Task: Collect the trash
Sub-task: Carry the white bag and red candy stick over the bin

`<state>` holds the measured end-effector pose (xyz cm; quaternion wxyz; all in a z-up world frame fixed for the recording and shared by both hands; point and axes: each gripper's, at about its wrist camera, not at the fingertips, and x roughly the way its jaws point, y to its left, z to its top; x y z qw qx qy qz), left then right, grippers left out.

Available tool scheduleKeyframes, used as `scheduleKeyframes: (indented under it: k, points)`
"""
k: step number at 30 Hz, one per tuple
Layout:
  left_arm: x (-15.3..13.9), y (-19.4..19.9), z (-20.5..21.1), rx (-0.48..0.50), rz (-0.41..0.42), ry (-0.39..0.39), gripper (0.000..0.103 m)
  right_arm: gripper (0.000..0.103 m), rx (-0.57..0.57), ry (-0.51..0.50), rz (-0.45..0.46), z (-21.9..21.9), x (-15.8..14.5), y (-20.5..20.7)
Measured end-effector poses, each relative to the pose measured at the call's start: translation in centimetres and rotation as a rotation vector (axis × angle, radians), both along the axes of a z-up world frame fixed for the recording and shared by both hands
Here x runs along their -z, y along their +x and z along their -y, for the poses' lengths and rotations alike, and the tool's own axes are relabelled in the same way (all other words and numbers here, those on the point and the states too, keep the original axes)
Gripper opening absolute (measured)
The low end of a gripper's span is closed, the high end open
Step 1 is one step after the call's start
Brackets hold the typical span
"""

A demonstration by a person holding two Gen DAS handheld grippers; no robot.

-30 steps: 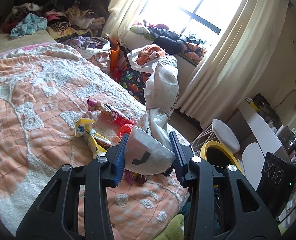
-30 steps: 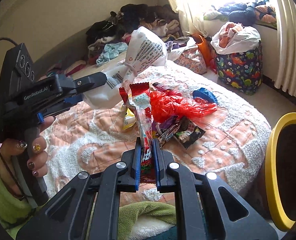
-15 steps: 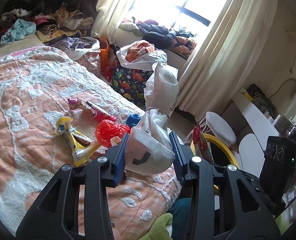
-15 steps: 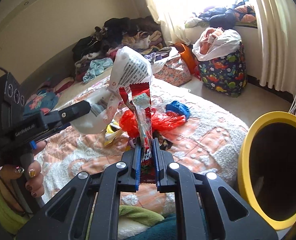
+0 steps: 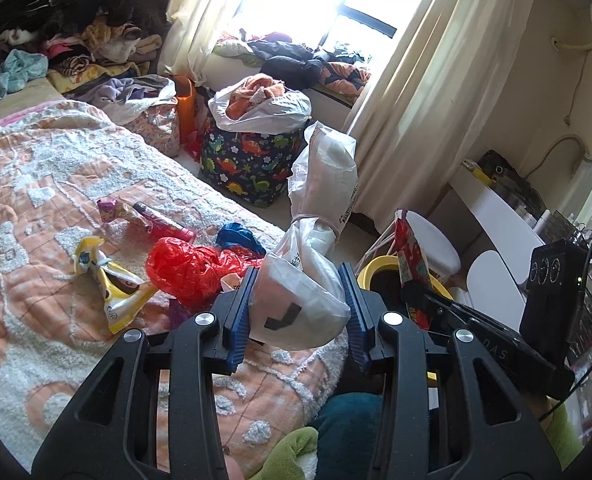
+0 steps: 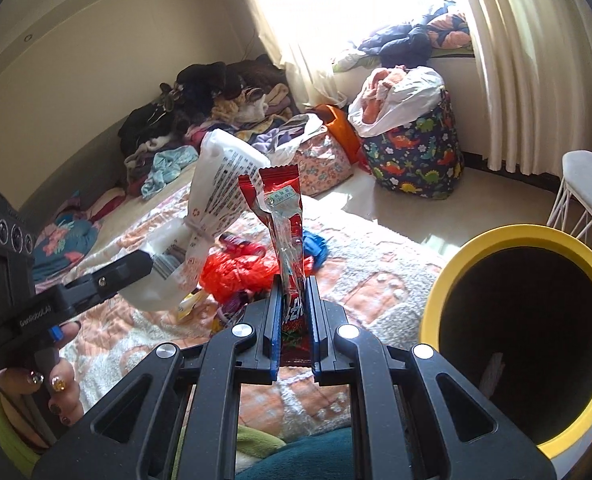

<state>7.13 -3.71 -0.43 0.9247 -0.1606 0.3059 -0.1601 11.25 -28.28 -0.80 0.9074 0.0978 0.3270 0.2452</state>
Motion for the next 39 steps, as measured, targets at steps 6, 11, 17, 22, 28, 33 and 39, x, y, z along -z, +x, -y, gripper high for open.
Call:
scheduleKeyframes:
  k: [6, 11, 17, 22, 28, 33, 39]
  points:
    - [0.2, 0.2, 1.6, 0.036, -0.001, 0.013, 0.033, 0.011, 0.060, 0.009, 0.004, 2.2, -0.1, 0.2]
    - [0.4, 0.3, 2.9, 0.067, -0.004, 0.022, 0.033, 0.011, 0.104, 0.027, -0.002, 3.9, 0.0, 0.4]
    - [0.6, 0.3, 4.6, 0.101, -0.007, 0.032, 0.033, 0.011, 0.154, 0.039, -0.007, 5.5, 0.1, 0.7]
    - [1.0, 0.3, 5.8, 0.132, -0.014, 0.039, 0.033, 0.011, 0.201, 0.034, -0.016, 6.7, 0.5, 0.9]
    - [1.3, 0.1, 7.2, 0.167, -0.017, 0.046, 0.033, 0.011, 0.261, 0.049, -0.032, 8.4, 0.9, 0.8]
    - [1.7, 0.2, 8.6, 0.195, -0.024, 0.060, 0.033, 0.011, 0.320, 0.030, -0.040, 9.9, 1.2, 1.2]
    - [2.2, 0.3, 10.5, 0.237, -0.032, 0.083, 0.033, 0.011, 0.391, 0.032, -0.061, 11.8, 2.0, 1.3]
